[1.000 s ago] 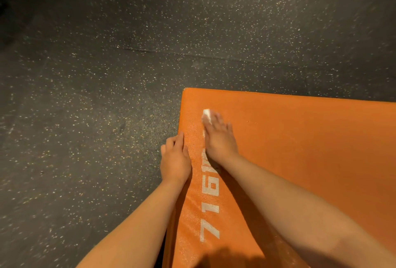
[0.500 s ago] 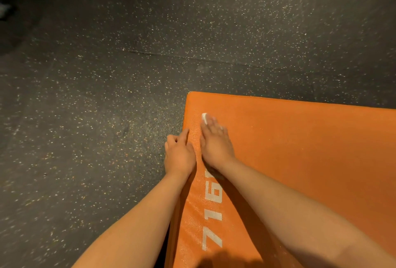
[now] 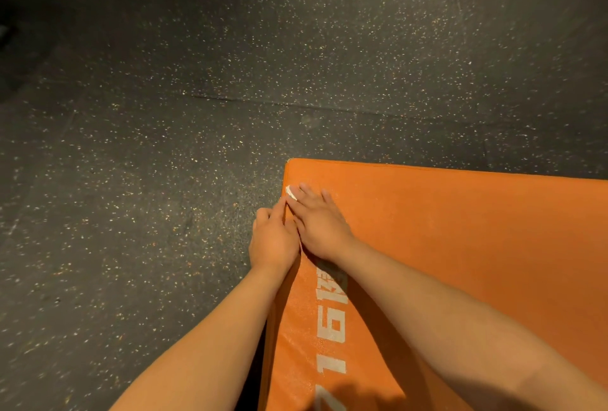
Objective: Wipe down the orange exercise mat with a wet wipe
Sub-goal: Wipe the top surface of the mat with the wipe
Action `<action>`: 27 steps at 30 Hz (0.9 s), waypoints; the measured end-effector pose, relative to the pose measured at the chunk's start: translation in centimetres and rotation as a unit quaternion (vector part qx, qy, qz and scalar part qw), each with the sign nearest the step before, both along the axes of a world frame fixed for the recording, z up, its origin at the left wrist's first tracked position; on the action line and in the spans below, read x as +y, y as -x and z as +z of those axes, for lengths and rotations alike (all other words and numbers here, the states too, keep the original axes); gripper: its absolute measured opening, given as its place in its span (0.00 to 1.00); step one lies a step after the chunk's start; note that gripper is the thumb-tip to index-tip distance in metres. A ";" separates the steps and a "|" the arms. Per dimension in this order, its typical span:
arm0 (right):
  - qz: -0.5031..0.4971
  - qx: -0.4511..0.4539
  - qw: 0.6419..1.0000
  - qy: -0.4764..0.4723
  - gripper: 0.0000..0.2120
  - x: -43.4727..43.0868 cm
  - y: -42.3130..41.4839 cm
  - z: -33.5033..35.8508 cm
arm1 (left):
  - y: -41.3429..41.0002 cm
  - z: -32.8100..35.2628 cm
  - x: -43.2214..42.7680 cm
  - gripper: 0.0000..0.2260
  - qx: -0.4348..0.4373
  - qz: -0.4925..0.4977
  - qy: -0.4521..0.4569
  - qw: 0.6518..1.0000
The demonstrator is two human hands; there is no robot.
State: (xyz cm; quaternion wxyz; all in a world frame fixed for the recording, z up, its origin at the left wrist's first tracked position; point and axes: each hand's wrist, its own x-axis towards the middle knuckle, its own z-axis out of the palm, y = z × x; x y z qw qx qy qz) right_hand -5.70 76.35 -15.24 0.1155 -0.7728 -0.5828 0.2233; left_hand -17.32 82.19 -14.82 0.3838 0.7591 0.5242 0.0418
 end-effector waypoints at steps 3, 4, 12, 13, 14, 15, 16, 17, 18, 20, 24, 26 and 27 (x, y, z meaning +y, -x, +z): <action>-0.062 -0.044 0.997 0.006 0.25 1.4 -2.4 -0.1 | -1.0 -0.1 0.4 0.26 0.002 -0.035 -0.016 0.999; -0.102 -0.045 0.994 0.018 0.26 1.9 -2.7 0.0 | -1.4 0.0 0.6 0.26 0.004 -0.036 -0.019 0.999; 0.008 0.004 1.000 -0.002 0.25 3.8 -2.8 -0.3 | -1.2 -0.6 0.7 0.20 0.003 -0.034 -0.035 0.999; 0.000 -0.013 1.000 0.001 0.26 3.9 -3.3 -0.4 | -1.4 -0.5 0.7 0.21 0.009 -0.033 -0.035 0.999; -0.022 -0.024 0.999 0.004 0.26 4.0 -3.5 -0.5 | -1.5 -0.5 0.6 0.22 0.013 -0.029 -0.038 0.999; -0.062 -0.030 0.998 0.007 0.27 4.0 -3.5 -0.5 | -1.6 -0.8 0.5 0.23 0.025 -0.033 -0.047 0.998; -0.110 -0.031 0.993 0.007 0.28 4.0 -3.3 -0.4 | -1.7 -0.9 0.3 0.23 0.026 -0.036 -0.055 0.997; -0.153 -0.027 0.988 0.002 0.28 3.9 -2.8 -0.4 | -1.7 -0.9 -0.1 0.23 0.027 -0.044 -0.067 0.996; -0.181 -0.015 0.983 -0.008 0.27 3.8 -2.1 -0.3 | -1.7 -1.1 -0.3 0.22 0.028 -0.040 -0.061 0.997; -0.173 0.021 0.984 -0.028 0.25 3.2 -0.4 -0.3 | -2.1 -0.8 -0.6 0.20 0.015 0.006 -0.042 0.999; -0.106 -0.007 0.994 -0.031 0.26 1.7 -2.0 -0.4 | -1.6 -1.5 -0.8 0.22 0.016 -0.049 -0.092 0.994; -0.165 -0.043 0.985 -0.010 0.30 1.1 -4.2 -0.6 | -1.2 -2.1 -0.5 0.26 0.033 -0.059 -0.100 0.993; -0.204 -0.049 0.978 0.005 0.31 0.8 -4.9 -0.6 | -1.0 -2.3 -0.7 0.27 0.044 -0.060 -0.099 0.992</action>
